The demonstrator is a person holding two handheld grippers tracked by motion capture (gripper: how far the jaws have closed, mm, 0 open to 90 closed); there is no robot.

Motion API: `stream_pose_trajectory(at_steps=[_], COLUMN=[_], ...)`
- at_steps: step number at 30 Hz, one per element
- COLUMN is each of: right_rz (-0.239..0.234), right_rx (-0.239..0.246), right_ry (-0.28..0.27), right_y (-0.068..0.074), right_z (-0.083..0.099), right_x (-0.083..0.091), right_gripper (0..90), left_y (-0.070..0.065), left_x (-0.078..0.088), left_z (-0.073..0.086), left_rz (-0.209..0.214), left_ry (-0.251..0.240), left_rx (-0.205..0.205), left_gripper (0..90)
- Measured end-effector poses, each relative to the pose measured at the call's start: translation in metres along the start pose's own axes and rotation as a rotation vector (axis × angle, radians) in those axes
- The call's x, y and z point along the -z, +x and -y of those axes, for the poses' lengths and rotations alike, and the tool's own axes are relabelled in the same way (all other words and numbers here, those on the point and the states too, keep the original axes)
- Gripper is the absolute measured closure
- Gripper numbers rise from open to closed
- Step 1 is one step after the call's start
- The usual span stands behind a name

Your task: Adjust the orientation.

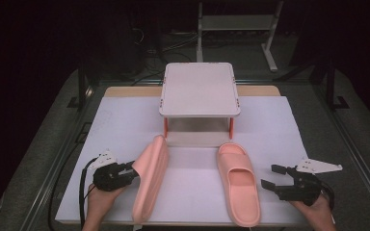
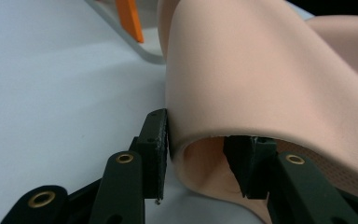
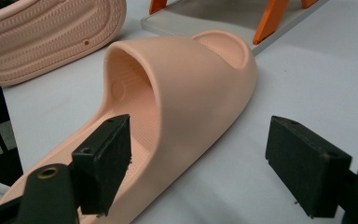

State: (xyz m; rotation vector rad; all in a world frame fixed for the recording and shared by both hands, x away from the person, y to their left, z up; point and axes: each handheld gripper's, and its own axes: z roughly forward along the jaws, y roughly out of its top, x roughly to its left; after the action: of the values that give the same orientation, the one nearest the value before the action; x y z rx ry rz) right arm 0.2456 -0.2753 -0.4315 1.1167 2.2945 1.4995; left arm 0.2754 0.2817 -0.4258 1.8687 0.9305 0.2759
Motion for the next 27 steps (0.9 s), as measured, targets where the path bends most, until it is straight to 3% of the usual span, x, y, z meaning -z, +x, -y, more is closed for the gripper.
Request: stream_pose_trajectory(at_steps=[8,21,22,27], right_rz=[-0.002,-0.004,-0.003,-0.008], right_rx=[0.007,0.013,0.013,0.016], right_ry=[0.002,0.011,0.009,-0.001], right_y=[0.001,0.002,0.003,0.004], right_z=[0.000,0.000,0.000,-0.001], right_x=[0.000,-0.002,-0.002,-0.001], right_gripper=[21.8,21.8,21.8,21.8], left_y=[-0.008,-0.019,-0.021,-0.023], left_x=[-0.001,-0.016,-0.018,-0.026], left_z=[-0.004,-0.009,-0.010,-0.010], left_rz=[0.022,0.033,0.018,0.030], left_ry=[-0.049,-0.033,-0.027,-0.021], left_rx=[-0.008,-0.033,-0.043,-0.035], left_gripper=[59.1,57.9,58.1,57.7])
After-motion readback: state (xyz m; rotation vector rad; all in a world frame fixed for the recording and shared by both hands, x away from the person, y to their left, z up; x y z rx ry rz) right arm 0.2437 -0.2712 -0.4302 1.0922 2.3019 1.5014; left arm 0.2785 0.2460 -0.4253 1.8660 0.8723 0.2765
